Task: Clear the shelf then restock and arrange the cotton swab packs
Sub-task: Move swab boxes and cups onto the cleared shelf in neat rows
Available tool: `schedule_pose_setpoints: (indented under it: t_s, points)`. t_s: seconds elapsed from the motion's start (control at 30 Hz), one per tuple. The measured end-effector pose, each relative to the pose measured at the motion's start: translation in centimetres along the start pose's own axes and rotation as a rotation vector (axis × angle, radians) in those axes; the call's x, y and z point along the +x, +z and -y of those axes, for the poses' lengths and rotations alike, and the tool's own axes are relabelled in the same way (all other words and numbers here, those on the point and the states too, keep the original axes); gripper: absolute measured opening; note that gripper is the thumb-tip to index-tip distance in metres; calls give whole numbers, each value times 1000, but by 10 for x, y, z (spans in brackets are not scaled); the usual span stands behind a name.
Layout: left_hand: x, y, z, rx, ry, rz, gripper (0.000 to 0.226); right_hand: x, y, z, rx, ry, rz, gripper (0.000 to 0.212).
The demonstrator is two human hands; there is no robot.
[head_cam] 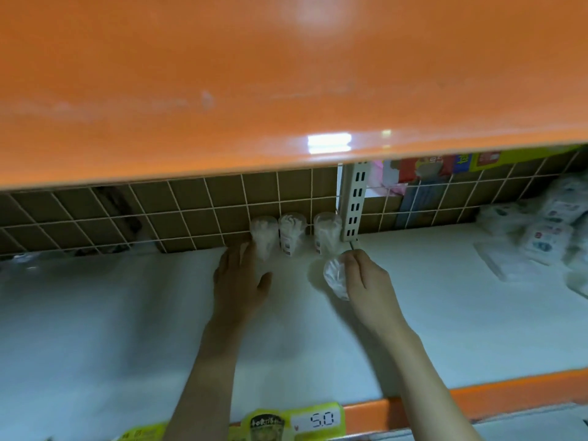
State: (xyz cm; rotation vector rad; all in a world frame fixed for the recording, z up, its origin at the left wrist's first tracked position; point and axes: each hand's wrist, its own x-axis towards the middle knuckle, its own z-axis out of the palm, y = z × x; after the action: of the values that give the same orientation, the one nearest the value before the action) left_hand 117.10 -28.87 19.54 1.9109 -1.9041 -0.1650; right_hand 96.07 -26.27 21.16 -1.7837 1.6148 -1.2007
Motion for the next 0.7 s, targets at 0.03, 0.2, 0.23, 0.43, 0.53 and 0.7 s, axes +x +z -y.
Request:
schedule_pose_setpoints:
  t_s: [0.03,0.2,0.23,0.43,0.53,0.7]
  points:
    - [-8,1,1,-13,-11,6,64,4,2,1,8,1,1,30]
    - [-32,13,10,1,-90,108,61,29,11,3,-30,38,5,30]
    - [-36,15,10,10,-99,119,61,32,13,1,-33,46,4,32]
    - [-40,26,14,37,-96,67,76,33,13,-10,-15,69,-40,37]
    - [-39,28,15,48,-95,80,76,22,7,-11,-68,44,-25,47]
    - [-39,29,14,35,-99,85,78,1,3,-14,-206,-60,-23,54]
